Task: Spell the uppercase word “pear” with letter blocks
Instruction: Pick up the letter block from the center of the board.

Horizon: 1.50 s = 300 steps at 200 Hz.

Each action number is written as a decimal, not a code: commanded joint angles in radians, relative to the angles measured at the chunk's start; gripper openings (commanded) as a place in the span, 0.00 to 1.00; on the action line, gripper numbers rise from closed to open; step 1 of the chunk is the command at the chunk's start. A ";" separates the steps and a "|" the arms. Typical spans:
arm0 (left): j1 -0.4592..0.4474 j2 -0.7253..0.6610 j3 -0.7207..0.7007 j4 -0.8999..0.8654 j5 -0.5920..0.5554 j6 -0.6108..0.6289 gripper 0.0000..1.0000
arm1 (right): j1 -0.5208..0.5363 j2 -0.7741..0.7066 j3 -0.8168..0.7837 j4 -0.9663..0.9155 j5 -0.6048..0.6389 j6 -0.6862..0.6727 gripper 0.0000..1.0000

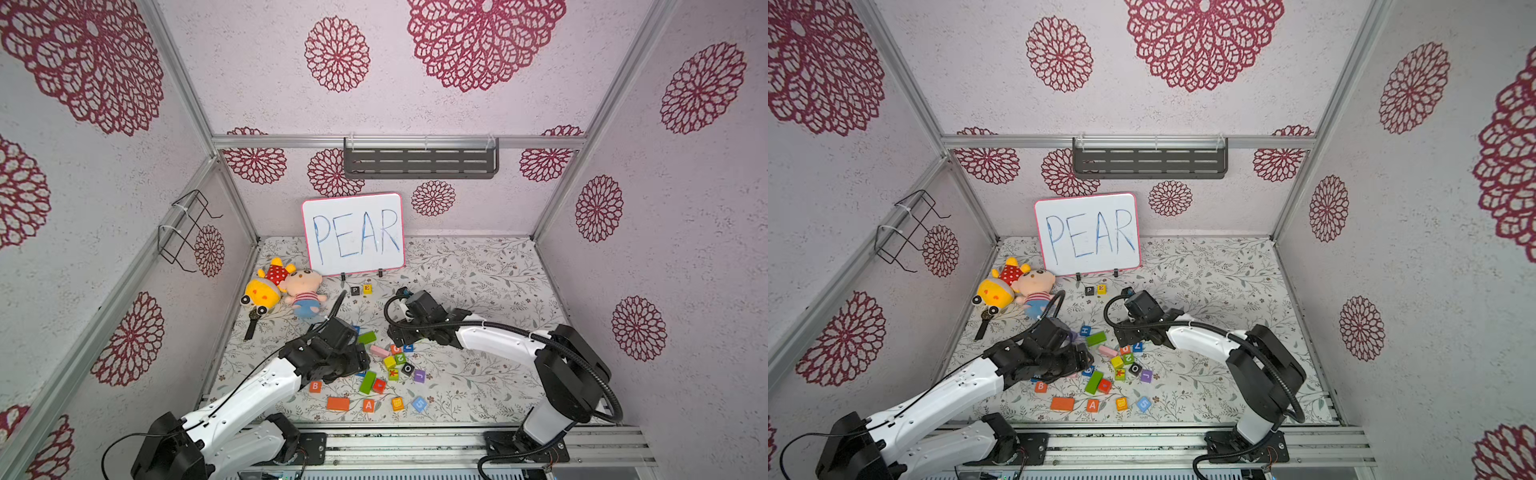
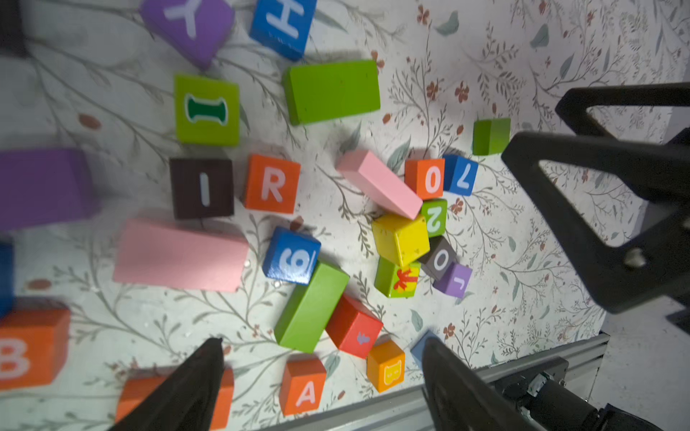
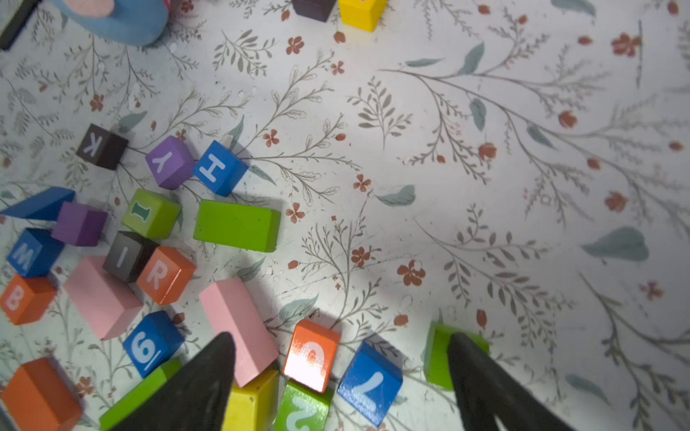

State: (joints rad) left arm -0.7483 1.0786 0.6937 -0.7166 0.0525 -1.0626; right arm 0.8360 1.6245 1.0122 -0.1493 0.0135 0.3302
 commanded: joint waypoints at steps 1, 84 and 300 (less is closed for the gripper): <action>-0.117 0.034 0.052 -0.072 -0.089 -0.129 0.81 | -0.003 -0.064 -0.036 0.057 0.047 0.004 0.99; -0.394 0.336 0.173 -0.162 -0.142 -0.301 0.64 | -0.042 -0.172 -0.167 0.100 0.063 -0.031 0.99; -0.362 0.457 0.126 -0.134 -0.098 -0.253 0.51 | -0.083 -0.158 -0.239 0.163 0.039 -0.028 0.99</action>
State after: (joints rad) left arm -1.1316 1.5013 0.7876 -0.8307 -0.0368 -1.3449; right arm 0.7643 1.4807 0.7780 -0.0109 0.0490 0.3069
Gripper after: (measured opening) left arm 0.533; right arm 0.989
